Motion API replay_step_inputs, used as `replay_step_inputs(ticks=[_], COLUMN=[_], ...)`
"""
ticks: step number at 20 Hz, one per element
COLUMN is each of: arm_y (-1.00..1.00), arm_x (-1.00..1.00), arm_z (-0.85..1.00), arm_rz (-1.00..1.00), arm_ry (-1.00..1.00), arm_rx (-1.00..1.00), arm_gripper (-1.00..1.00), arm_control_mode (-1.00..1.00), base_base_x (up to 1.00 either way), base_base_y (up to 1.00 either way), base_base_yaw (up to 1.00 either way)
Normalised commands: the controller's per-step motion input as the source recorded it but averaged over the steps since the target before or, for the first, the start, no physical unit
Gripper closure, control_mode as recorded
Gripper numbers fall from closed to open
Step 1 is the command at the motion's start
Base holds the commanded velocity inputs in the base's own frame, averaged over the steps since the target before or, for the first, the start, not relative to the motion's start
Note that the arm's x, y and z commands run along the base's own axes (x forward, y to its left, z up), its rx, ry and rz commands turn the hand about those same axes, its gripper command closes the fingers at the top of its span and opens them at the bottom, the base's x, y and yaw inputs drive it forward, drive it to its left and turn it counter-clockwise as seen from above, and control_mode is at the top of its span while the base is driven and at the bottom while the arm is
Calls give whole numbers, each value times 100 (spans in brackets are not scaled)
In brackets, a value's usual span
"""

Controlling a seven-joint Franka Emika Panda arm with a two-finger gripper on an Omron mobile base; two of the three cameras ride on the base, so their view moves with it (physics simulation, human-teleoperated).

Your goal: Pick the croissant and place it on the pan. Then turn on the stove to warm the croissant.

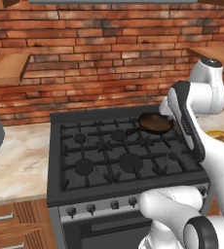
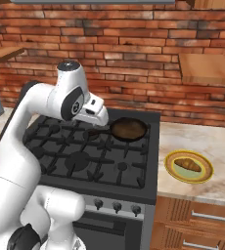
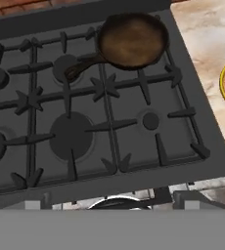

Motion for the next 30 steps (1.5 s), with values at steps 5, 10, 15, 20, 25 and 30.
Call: replay_step_inputs(ticks=[5, 10, 15, 20, 25, 30], arm_y=[-59, -57, -46, -24, -9, -5], arm_x=[-18, -19, -14, -3, 0, 0], arm_z=[-1, -1, 0, -4, -7, -11], arm_rz=[-18, -12, -7, -14, -27, -30], arm_ry=[0, -2, 0, -3, -1, -1], arm_rx=[4, 5, 4, 3, 4, 5], arm_gripper=[-100, -100, -100, -100, -100, -100], arm_control_mode=[-100, -100, -100, -100, -100, -100], base_base_x=[0, 0, 0, 0, 0, 0], base_base_y=[0, 0, 0, 0, 0, 0], base_base_yaw=[0, 0, 0, 0, 0, 0])
